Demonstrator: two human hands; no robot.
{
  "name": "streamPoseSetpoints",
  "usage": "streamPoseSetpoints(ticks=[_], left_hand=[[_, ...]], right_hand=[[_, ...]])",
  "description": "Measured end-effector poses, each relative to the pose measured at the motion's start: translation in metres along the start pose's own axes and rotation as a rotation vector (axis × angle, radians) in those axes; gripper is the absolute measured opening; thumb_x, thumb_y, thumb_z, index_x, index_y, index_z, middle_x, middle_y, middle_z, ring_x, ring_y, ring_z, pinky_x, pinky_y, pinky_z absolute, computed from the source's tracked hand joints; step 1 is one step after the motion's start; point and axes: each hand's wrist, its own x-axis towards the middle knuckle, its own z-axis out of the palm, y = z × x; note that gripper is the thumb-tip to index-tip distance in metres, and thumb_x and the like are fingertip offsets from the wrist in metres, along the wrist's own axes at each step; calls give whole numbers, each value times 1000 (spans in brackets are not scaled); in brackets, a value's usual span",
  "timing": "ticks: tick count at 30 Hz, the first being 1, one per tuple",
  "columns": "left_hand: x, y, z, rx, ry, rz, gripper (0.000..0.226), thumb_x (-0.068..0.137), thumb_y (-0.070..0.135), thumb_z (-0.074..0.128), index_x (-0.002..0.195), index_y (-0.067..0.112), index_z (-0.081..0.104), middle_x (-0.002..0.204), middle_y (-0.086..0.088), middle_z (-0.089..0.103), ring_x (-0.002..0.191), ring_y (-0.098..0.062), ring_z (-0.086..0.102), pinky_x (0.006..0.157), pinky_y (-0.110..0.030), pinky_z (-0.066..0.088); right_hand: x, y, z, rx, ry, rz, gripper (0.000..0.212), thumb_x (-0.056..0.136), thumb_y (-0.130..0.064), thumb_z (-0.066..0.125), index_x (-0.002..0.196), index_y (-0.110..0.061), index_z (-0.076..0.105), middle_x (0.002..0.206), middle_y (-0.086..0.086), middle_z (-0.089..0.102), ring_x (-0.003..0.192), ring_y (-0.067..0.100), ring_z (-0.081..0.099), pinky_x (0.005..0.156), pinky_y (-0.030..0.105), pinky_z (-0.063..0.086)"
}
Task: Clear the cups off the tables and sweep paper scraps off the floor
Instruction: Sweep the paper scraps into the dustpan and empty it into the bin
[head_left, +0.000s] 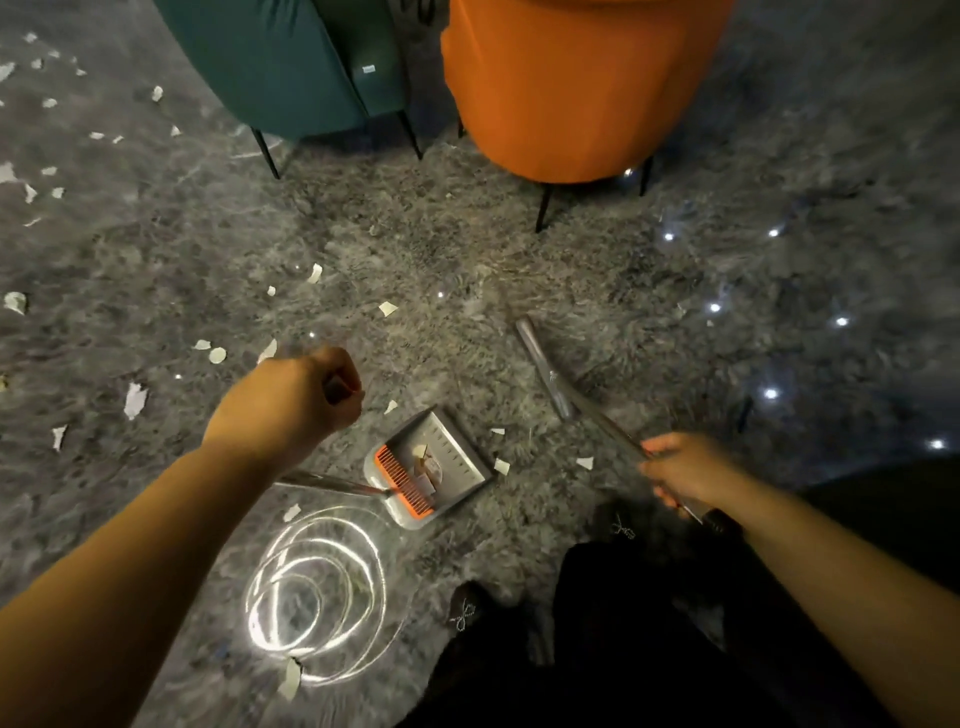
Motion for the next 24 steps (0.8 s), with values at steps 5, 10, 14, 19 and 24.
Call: streamPoseSetpoints(ticks=[5,10,14,19,24], left_hand=[[-18,-9,15,26,-62,-15,16,81,38,73,81,39,57,64,12,56,61,-17,55,56,-27,44],[-33,-9,32,42,-88,-86,15,81,39,72,81,39,57,73,5,63,68,-21,58,60,-29,48],[-35,-9,38,44,-62,-125,15,79,39,73,81,37,58,75,1,67,70,-25,62,61,-32,51],[-41,-8,40,45,-55,-106,12,80,37,72,82,33,60,72,3,66,65,-21,59,57,-29,46],[-48,-4,44,52,-19,-82,9,81,34,68,81,31,60,73,3,64,67,-23,58,57,-28,45]], right_hand=[[-16,40,-1,48,3,104,14,92,-8,59,82,-16,53,49,10,49,29,14,42,34,16,35],[-15,62,1,9,43,160,17,94,-2,52,81,-12,48,52,13,46,38,18,41,30,13,31],[-8,66,13,-85,10,193,22,93,2,46,74,-7,47,53,14,45,38,18,43,34,17,32],[-10,51,38,-175,-95,221,18,94,2,41,80,-6,48,65,15,49,46,21,49,40,21,37],[-12,30,65,-273,-166,163,12,95,0,44,102,-8,50,67,12,53,46,18,50,34,13,35]])
